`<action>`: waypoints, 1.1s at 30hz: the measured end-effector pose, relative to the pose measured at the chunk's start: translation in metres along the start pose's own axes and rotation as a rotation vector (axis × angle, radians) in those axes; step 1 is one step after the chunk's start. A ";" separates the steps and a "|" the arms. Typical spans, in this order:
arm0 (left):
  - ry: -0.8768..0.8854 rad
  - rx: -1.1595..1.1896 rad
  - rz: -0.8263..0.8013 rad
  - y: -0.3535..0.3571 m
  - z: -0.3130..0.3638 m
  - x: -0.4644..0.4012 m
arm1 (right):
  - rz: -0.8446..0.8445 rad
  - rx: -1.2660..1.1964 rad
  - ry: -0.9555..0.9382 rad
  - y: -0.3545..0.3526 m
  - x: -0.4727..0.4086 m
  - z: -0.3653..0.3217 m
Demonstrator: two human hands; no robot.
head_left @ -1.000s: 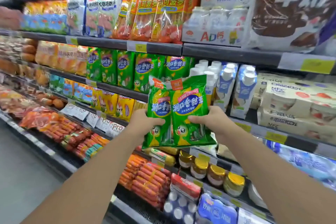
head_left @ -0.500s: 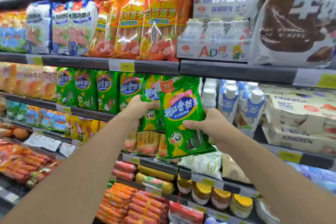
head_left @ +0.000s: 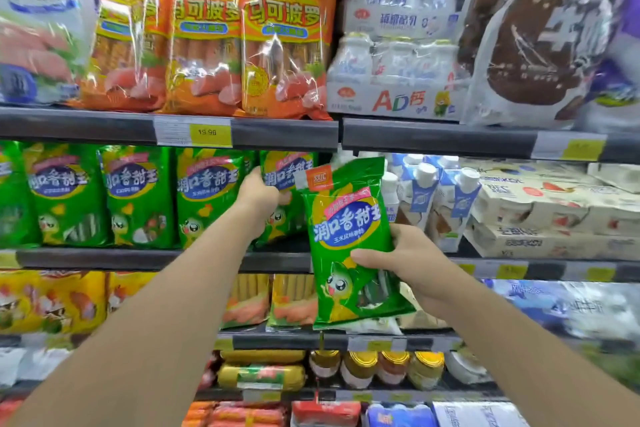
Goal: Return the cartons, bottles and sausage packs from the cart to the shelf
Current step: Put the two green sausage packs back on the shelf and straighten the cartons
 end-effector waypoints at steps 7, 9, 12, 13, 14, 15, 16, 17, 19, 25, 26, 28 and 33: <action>0.061 -0.328 0.069 0.003 -0.004 0.010 | -0.016 -0.025 -0.005 0.013 -0.009 0.005; 0.090 -0.445 0.130 0.006 -0.016 0.023 | -0.023 -0.040 0.000 0.015 -0.012 0.006; 0.135 -0.605 0.175 0.009 -0.035 0.039 | -0.028 -0.040 0.004 0.015 -0.016 0.008; 0.156 -0.665 0.194 0.009 -0.038 0.040 | -0.028 -0.040 0.004 0.015 -0.018 0.008; 0.168 -0.716 0.210 0.008 -0.038 0.040 | -0.027 -0.044 0.007 0.015 -0.019 0.008; 0.172 -0.750 0.222 0.009 -0.036 0.037 | -0.026 -0.051 0.010 0.015 -0.020 0.009; 0.168 -0.770 0.228 0.010 -0.033 0.035 | -0.024 -0.057 0.015 0.015 -0.021 0.009; 0.157 -0.782 0.234 0.011 -0.030 0.032 | -0.024 -0.062 0.018 0.015 -0.022 0.010; 0.135 -0.811 0.250 0.014 -0.026 0.030 | -0.023 -0.066 0.019 0.014 -0.023 0.010; 0.246 -1.046 0.324 0.008 -0.028 0.041 | -0.020 -0.110 0.025 0.008 -0.023 0.015; 0.297 -1.102 0.357 0.005 -0.026 0.043 | -0.021 -0.113 0.027 0.008 -0.022 0.017; 0.474 -1.198 0.416 0.000 -0.021 0.044 | -0.012 -0.106 0.029 0.005 -0.022 0.021; 0.729 -1.135 0.338 -0.003 -0.012 0.033 | -0.008 -0.097 0.026 0.005 -0.025 0.027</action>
Point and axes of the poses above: each hand's wrist, its own x-axis away from the middle knuckle, its own y-axis out of the palm, z = x × y, the point moved 1 cm from there along -x, towards the middle knuckle, and after that the axes turned 10 degrees about -x, right-handed, at the moved point
